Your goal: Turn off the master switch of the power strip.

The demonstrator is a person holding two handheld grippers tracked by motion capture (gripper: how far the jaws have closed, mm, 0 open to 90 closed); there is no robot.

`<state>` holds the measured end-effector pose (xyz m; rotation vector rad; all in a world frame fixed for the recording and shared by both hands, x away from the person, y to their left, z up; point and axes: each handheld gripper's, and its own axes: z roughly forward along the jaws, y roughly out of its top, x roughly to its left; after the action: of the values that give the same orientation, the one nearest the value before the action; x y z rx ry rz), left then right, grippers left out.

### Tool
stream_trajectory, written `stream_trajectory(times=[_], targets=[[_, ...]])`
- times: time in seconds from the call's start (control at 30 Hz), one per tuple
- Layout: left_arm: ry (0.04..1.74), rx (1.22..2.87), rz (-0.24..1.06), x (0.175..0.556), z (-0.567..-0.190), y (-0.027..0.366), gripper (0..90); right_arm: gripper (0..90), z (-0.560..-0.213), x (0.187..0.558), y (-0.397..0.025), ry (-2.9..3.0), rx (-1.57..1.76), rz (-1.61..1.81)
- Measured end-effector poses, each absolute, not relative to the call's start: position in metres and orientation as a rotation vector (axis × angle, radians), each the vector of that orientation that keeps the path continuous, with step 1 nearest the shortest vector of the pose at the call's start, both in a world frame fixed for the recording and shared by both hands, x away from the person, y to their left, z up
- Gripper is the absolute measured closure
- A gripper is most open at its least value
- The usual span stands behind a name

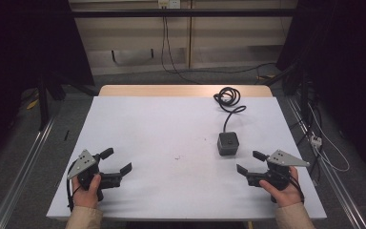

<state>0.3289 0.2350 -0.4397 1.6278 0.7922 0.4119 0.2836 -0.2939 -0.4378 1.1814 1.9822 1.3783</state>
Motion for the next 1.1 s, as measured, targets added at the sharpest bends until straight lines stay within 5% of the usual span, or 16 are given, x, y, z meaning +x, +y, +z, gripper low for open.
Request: stream_trajectory(times=[1.1], targets=[[0.789, 1.641, 0.405, 0.3304, -0.44, 0.2314, 3.6, 13.7, -0.4472, 0.2766, -0.2966, 2.005, 1.158, 1.344]])
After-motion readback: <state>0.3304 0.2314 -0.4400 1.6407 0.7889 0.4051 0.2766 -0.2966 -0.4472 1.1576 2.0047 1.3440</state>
